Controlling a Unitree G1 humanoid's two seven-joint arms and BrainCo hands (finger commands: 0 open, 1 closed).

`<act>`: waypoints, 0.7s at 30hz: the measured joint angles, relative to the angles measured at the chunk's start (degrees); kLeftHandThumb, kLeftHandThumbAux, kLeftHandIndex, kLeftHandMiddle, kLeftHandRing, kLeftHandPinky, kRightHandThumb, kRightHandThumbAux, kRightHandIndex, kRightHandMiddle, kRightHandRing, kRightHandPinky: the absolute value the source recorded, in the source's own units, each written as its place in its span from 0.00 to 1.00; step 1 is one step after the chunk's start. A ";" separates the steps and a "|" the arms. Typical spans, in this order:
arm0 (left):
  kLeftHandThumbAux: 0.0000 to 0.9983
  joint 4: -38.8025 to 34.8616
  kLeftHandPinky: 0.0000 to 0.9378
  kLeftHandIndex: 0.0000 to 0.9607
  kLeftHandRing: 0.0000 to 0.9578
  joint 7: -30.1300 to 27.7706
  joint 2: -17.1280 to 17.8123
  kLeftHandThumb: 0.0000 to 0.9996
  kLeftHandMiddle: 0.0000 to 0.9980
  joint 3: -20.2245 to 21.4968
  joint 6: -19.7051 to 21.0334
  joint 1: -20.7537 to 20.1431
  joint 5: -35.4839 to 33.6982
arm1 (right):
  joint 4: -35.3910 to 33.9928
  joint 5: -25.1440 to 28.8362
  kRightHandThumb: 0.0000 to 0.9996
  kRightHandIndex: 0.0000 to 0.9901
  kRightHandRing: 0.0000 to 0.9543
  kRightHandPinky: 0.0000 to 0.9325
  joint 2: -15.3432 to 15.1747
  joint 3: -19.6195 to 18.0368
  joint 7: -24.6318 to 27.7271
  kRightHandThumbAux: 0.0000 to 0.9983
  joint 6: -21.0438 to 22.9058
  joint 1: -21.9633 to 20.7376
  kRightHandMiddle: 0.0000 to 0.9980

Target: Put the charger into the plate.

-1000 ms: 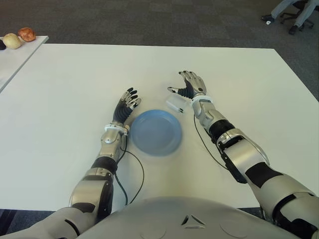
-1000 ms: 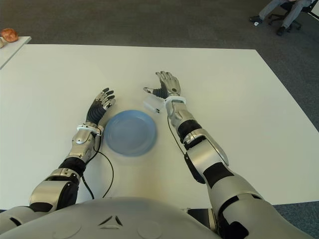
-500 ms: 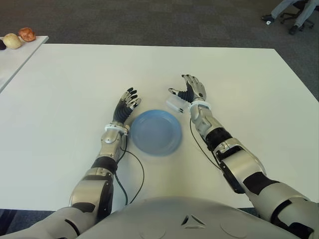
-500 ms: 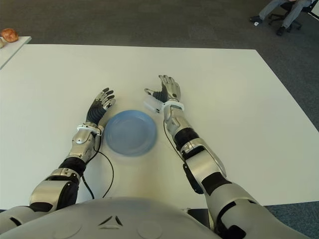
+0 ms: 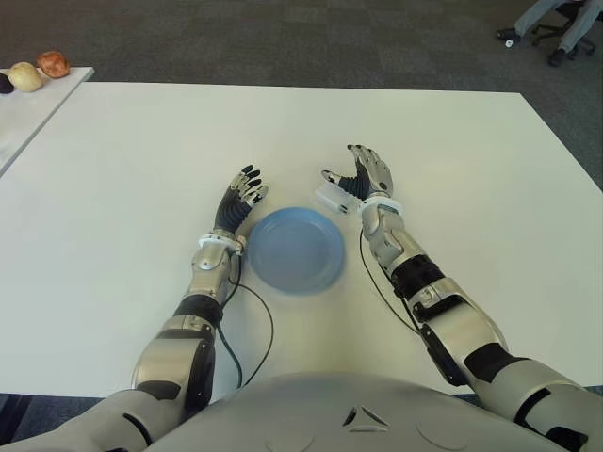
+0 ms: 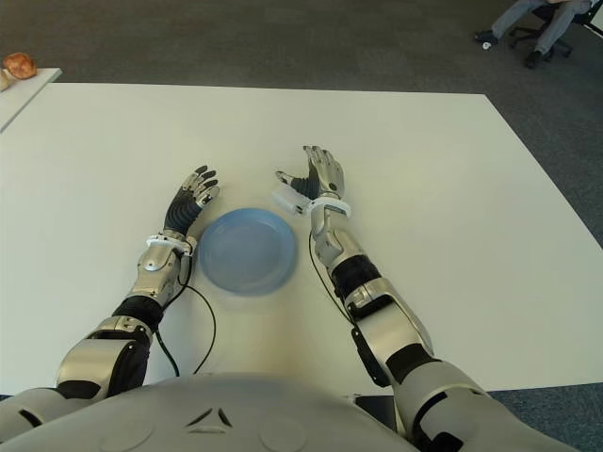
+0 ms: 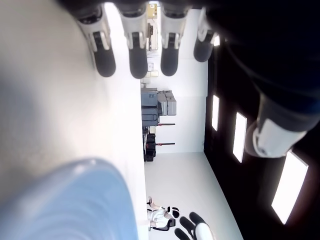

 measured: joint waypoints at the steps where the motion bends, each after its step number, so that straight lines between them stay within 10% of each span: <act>1: 0.57 0.13 0.19 0.09 0.15 0.00 0.00 0.00 0.14 0.00 -0.03 -0.05 0.00 | -1.28 -0.08 0.29 0.00 0.00 0.01 -0.13 0.00 0.48 0.31 0.51 0.63 0.00; 21: 0.57 0.52 0.20 0.10 0.16 0.00 0.11 0.00 0.15 -0.03 -0.21 -0.17 0.03 | -6.58 -0.43 0.34 0.00 0.00 0.02 -2.14 0.69 3.43 0.29 0.65 5.96 0.00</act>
